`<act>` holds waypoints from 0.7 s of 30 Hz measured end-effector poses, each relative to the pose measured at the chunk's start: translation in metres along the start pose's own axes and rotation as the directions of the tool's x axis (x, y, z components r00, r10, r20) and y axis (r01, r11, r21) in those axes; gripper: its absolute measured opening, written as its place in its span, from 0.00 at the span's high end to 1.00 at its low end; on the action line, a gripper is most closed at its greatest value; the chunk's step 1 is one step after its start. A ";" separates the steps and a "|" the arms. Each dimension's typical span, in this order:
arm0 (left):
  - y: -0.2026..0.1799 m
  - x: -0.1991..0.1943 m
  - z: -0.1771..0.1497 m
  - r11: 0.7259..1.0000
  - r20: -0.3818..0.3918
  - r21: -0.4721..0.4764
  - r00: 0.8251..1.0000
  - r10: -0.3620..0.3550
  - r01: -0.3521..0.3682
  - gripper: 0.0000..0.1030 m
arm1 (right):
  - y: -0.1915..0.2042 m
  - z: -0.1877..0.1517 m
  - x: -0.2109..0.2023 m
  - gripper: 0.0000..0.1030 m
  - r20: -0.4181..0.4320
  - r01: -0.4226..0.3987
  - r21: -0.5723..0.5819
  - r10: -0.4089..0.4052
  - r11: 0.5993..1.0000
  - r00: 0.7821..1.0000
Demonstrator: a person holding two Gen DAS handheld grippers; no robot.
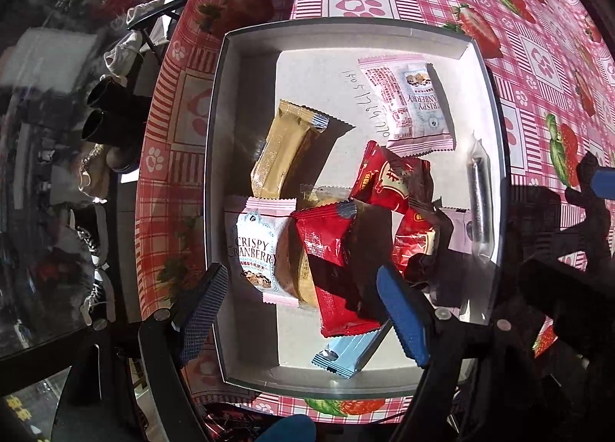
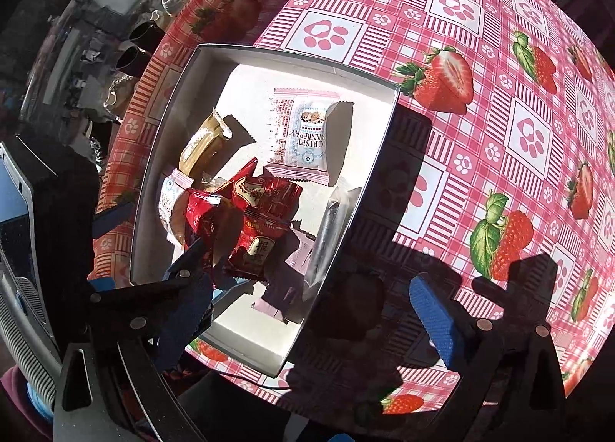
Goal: Organize snacks
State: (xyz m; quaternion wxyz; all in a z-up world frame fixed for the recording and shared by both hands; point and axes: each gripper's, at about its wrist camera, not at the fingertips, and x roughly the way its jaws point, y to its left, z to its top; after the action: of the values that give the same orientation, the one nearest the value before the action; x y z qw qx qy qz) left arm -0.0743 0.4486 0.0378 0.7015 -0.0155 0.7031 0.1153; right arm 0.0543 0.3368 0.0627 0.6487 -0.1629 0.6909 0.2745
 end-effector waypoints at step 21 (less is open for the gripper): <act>-0.005 -0.017 -0.016 0.997 0.015 0.022 0.997 -0.073 0.073 0.20 | 0.005 -0.008 -0.004 0.00 0.007 0.025 0.004 -0.025 1.000 1.000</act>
State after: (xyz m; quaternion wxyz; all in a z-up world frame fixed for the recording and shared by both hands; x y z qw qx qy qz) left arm -0.0887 0.4383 0.0537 0.7108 -0.0325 0.6979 0.0821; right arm 0.0453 0.3360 0.0678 0.6546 -0.1695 0.6871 0.2656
